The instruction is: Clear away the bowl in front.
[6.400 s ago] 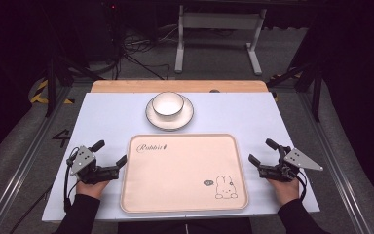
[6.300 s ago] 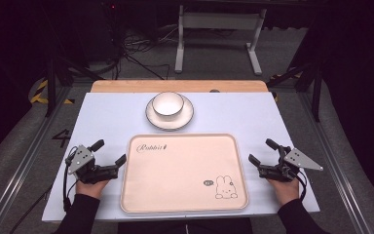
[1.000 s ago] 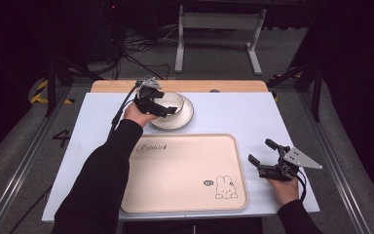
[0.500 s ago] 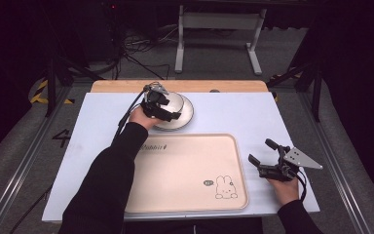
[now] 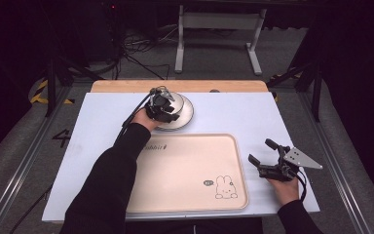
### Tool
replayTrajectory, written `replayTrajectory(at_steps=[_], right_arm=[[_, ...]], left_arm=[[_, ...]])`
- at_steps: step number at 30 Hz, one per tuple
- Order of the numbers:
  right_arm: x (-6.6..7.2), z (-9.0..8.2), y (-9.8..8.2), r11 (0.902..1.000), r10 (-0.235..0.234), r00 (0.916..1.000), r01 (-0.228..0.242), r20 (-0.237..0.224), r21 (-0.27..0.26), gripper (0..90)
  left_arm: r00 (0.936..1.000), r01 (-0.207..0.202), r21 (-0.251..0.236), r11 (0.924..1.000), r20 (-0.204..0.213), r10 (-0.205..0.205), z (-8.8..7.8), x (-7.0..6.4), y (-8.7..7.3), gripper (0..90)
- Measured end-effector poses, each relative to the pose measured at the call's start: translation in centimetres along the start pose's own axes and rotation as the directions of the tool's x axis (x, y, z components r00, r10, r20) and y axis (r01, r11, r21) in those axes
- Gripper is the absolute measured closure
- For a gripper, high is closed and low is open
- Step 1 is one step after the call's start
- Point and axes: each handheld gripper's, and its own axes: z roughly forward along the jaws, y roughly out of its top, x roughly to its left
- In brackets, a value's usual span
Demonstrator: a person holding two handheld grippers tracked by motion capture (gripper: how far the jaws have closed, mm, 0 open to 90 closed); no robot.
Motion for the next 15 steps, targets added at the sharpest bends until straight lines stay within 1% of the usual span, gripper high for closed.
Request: replayTrajectory(at_steps=[1, 2, 6, 7, 9, 11, 12, 14, 15], right_arm=[[0.00, 0.01, 0.00, 1.0000, 0.001, 1.0000, -0.001, -0.001, -0.001, 7.3], [0.00, 0.00, 0.00, 1.0000, 0.001, 1.0000, -0.001, -0.002, -0.001, 7.3], [-0.01, 0.00, 0.00, 1.0000, 0.001, 1.0000, -0.001, -0.004, -0.001, 7.3], [-0.01, 0.00, 0.00, 1.0000, 0.001, 1.0000, -0.001, -0.004, -0.002, 7.3], [-0.01, -0.01, 0.00, 1.0000, 0.001, 1.0000, -0.001, -0.004, -0.001, 7.3], [-0.01, -0.02, 0.00, 1.0000, 0.001, 1.0000, -0.001, -0.004, -0.001, 7.3], [-0.02, -0.02, 0.00, 1.0000, 0.001, 1.0000, -0.001, -0.005, -0.002, 7.3], [-0.02, -0.02, 0.00, 1.0000, 0.001, 1.0000, -0.001, -0.006, -0.001, 7.2], [-0.02, -0.02, -0.01, 1.0000, 0.001, 1.0000, -0.001, -0.006, -0.002, 7.3]], left_arm=[[1.0000, -0.006, 0.006, 1.0000, -0.002, 0.006, 0.05, -0.02, 0.03, 62.1], [1.0000, 0.000, 0.008, 1.0000, 0.000, 0.000, 0.08, -0.07, 0.03, 64.3], [1.0000, -0.004, 0.023, 0.9997, 0.004, 0.004, 0.34, -0.04, 0.08, 69.1], [1.0000, -0.005, 0.036, 0.9993, 0.007, 0.005, 0.42, -0.06, 0.12, 70.2], [0.9998, -0.019, 0.051, 0.9985, 0.004, 0.019, 0.56, -0.11, 0.19, 72.2], [0.9998, -0.021, 0.058, 0.9981, 0.002, 0.021, 0.68, -0.20, 0.21, 74.4], [0.9996, -0.028, 0.078, 0.9965, 0.001, 0.028, 0.76, -0.25, 0.29, 74.4], [0.9995, -0.027, 0.091, 0.9955, -0.011, 0.028, 0.96, -0.35, 0.35, 78.0], [0.9996, -0.025, 0.090, 0.9956, -0.008, 0.026, 0.98, -0.30, 0.37, 79.5]])
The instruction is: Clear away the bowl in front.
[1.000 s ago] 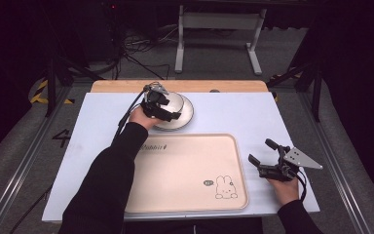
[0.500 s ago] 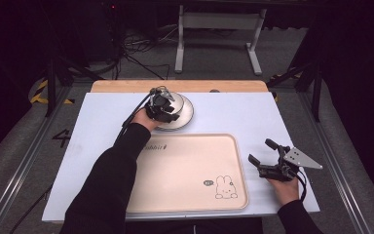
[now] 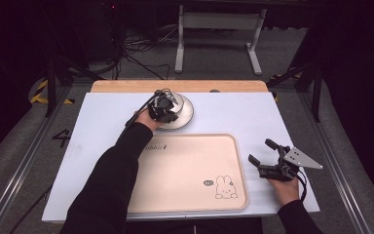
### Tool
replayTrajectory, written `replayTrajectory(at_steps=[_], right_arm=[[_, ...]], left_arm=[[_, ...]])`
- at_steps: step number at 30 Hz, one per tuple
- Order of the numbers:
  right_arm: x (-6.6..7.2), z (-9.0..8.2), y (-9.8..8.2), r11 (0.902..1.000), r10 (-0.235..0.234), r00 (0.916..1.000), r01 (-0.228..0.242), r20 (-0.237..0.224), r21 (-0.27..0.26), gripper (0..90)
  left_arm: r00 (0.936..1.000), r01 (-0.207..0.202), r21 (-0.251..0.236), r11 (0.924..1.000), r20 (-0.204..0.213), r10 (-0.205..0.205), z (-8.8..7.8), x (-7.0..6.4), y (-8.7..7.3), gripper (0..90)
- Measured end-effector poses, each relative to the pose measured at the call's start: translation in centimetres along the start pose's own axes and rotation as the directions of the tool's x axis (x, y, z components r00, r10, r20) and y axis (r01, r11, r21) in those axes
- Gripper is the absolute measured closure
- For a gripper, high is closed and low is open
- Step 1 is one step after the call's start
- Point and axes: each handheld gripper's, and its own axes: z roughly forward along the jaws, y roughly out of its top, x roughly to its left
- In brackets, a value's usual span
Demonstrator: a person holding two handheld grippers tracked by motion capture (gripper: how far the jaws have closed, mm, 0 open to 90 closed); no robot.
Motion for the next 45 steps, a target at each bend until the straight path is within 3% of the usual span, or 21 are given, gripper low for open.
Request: replayTrajectory(at_steps=[9, 19, 25, 31, 38, 45], right_arm=[[0.0, 0.0, 0.0, 1.0000, 0.003, 1.0000, -0.003, -0.002, -0.002, 7.3], [0.0, 0.0, 0.0, 1.0000, 0.005, 1.0000, -0.005, -0.003, -0.002, 7.2], [0.0, 0.0, 0.0, 1.0000, 0.006, 1.0000, -0.006, -0.002, -0.002, 7.2], [0.0, 0.0, 0.0, 1.0000, 0.006, 1.0000, -0.006, -0.002, -0.002, 7.2], [0.0, 0.0, 0.0, 1.0000, 0.006, 1.0000, -0.006, -0.001, -0.001, 7.3], [0.0, 0.0, 0.0, 1.0000, 0.005, 1.0000, -0.005, -0.001, -0.001, 7.3]], left_arm=[[0.9999, -0.011, -0.001, 0.9999, 0.004, 0.011, 0.1, -0.1, 0.1, 82.3], [0.9996, -0.024, -0.023, 0.9995, -0.018, 0.024, -0.4, 0.0, 0.2, 82.6], [0.9995, 0.028, -0.060, 0.9978, -0.011, -0.029, -1.5, 0.4, 0.2, 81.9], [0.9998, 0.019, -0.069, 0.9975, -0.010, -0.020, -2.2, 0.3, 0.3, 81.7], [0.9995, 0.031, -0.112, 0.9932, 0.015, -0.029, -3.9, 0.0, 0.5, 81.7], [0.9998, 0.011, -0.126, 0.9920, 0.015, -0.010, -5.4, -0.5, 0.7, 81.7]])
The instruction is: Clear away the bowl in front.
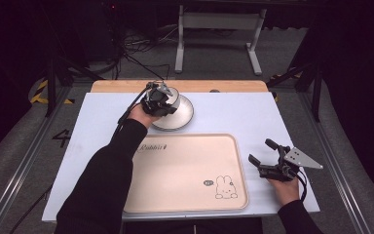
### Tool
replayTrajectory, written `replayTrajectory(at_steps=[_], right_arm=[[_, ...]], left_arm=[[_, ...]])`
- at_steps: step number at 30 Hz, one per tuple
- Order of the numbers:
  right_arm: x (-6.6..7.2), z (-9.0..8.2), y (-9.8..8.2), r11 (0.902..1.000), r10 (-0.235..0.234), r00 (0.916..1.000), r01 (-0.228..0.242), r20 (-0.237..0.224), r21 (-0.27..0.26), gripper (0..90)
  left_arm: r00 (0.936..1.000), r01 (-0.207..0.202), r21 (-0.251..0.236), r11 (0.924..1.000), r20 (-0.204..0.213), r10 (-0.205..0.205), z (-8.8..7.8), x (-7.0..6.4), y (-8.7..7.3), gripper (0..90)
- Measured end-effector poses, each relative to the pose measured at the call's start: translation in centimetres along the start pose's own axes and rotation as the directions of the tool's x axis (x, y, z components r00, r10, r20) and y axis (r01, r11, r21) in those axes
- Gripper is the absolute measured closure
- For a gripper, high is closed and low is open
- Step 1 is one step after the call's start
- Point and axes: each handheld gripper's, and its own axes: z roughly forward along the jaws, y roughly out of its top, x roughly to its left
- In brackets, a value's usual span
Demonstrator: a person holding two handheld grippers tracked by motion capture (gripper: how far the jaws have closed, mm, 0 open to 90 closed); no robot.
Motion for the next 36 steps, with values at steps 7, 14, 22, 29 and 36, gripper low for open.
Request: replayTrajectory(at_steps=[7, 14, 22, 29, 36], right_arm=[[0.0, 0.0, 0.0, 1.0000, 0.000, 1.0000, 0.000, 0.000, 0.000, 7.2], [0.0, 0.0, 0.0, 1.0000, -0.001, 1.0000, 0.001, 0.001, 0.000, 7.2], [0.0, 0.0, 0.0, 1.0000, -0.001, 1.0000, 0.001, -0.001, -0.001, 7.3], [0.0, 0.0, 0.0, 1.0000, -0.004, 1.0000, 0.004, 0.002, 0.001, 7.3], [0.0, 0.0, 0.0, 1.0000, -0.004, 1.0000, 0.004, 0.002, 0.001, 7.2]], left_arm=[[1.0000, -0.001, -0.015, 0.9999, 0.005, 0.001, -1.2, -0.2, 0.0, 81.7], [0.9997, -0.017, -0.040, 0.9991, 0.015, 0.018, -2.3, -0.6, 0.2, 81.7], [0.9951, -0.039, -0.075, 0.9964, 0.088, 0.046, -3.7, -2.3, 0.1, 81.7], [0.9864, -0.073, -0.116, 0.9906, 0.138, 0.089, -5.6, -4.3, 0.0, 81.7], [0.9801, -0.113, -0.125, 0.9857, 0.149, 0.131, -6.7, -5.8, 0.0, 81.7]])
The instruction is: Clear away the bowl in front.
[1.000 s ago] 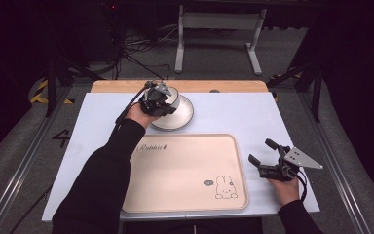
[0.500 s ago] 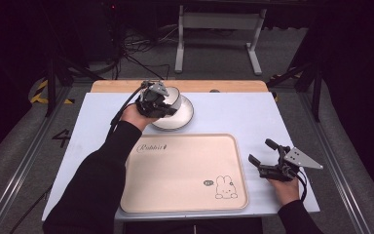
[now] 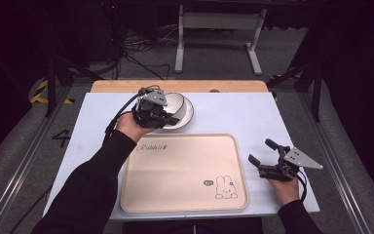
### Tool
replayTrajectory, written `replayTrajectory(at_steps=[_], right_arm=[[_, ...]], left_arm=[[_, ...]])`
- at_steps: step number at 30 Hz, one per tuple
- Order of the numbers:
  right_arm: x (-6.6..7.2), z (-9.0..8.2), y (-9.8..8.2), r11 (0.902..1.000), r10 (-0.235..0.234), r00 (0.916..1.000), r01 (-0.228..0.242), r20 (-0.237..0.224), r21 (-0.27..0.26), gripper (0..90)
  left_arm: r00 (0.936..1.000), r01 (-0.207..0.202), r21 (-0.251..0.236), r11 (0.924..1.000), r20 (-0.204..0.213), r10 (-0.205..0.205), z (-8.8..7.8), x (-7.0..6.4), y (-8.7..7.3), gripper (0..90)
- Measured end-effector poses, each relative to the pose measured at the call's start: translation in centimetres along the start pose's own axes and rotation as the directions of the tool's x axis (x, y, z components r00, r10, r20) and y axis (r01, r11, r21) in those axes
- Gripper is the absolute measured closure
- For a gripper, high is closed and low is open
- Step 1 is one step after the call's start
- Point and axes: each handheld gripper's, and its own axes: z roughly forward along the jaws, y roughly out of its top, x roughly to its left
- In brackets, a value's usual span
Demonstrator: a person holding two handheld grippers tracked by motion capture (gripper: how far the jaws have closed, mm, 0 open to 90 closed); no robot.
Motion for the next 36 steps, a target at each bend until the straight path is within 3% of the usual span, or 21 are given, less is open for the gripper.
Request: replayTrajectory(at_steps=[5, 17, 23, 30, 36], right_arm=[[0.0, 0.0, 0.0, 1.0000, 0.000, 1.0000, 0.000, -0.001, -0.001, 7.2], [0.0, 0.0, 0.0, 1.0000, -0.001, 1.0000, 0.001, 0.001, 0.000, 7.2], [0.0, 0.0, 0.0, 1.0000, 0.000, 1.0000, 0.000, 0.000, -0.001, 7.2], [0.0, 0.0, 0.0, 1.0000, 0.000, 1.0000, 0.000, 0.000, -0.001, 7.2], [0.0, 0.0, 0.0, 1.0000, -0.001, 1.0000, 0.001, 0.000, 0.000, 7.2]], left_arm=[[0.9990, -0.040, 0.001, 0.9992, -0.018, 0.040, -0.3, -1.1, -0.1, 81.6], [0.9969, -0.072, -0.032, 0.9969, 0.030, 0.073, -1.5, -3.4, -0.2, 81.5], [0.9939, -0.105, -0.027, 0.9941, 0.032, 0.106, -1.7, -4.5, -0.3, 81.6], [0.9933, -0.100, -0.047, 0.9939, 0.052, 0.103, -1.8, -5.2, -0.7, 81.6], [0.9880, -0.124, -0.036, 0.9916, 0.089, 0.127, -1.4, -5.6, -0.9, 81.6]])
